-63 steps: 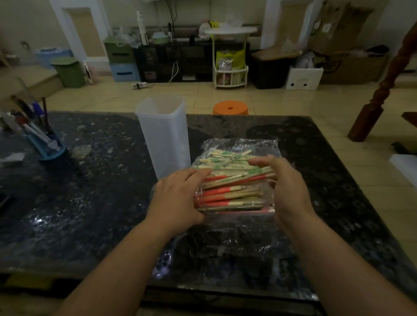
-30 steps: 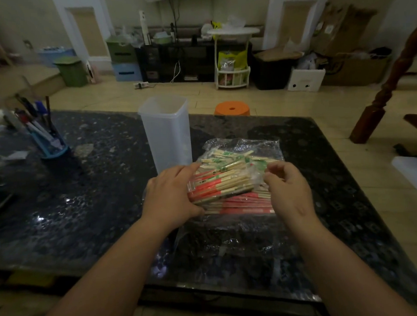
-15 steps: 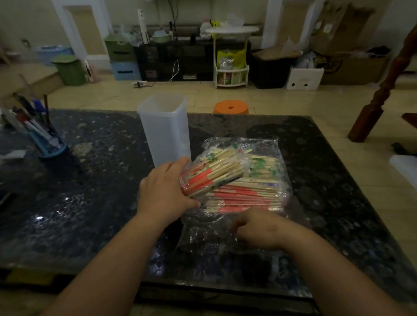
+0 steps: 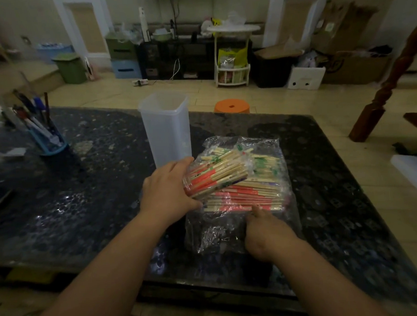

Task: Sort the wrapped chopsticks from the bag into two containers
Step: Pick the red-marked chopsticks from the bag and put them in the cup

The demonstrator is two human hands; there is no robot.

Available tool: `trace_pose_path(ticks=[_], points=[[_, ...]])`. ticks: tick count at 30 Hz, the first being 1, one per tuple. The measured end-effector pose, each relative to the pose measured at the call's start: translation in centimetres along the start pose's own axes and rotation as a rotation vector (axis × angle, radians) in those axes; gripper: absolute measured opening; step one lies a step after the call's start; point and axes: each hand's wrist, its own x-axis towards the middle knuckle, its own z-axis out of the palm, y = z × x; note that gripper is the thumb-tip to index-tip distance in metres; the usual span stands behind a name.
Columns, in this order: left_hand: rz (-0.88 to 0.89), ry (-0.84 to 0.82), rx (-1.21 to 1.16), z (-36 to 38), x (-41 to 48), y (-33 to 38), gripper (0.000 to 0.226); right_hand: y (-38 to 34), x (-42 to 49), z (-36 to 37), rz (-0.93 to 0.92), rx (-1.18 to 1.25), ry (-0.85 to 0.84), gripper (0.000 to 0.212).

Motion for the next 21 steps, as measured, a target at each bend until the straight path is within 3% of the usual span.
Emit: trace_pose_path(ticks=[8, 15, 21], points=[[0.002, 0.000, 0.000, 0.1, 0.0, 0.0, 0.114, 0.0, -0.1, -0.1, 0.099, -0.089, 0.044, 0.040], [0.012, -0.009, 0.011, 0.2, -0.1, 0.1, 0.112, 0.5, 1.0, 1.1, 0.304, 0.000, -0.128, 0.068], [0.014, -0.015, 0.007, 0.1, -0.1, 0.3, 0.111, 1.0, 1.1, 1.6, 0.178, -0.068, 0.014, 0.075]])
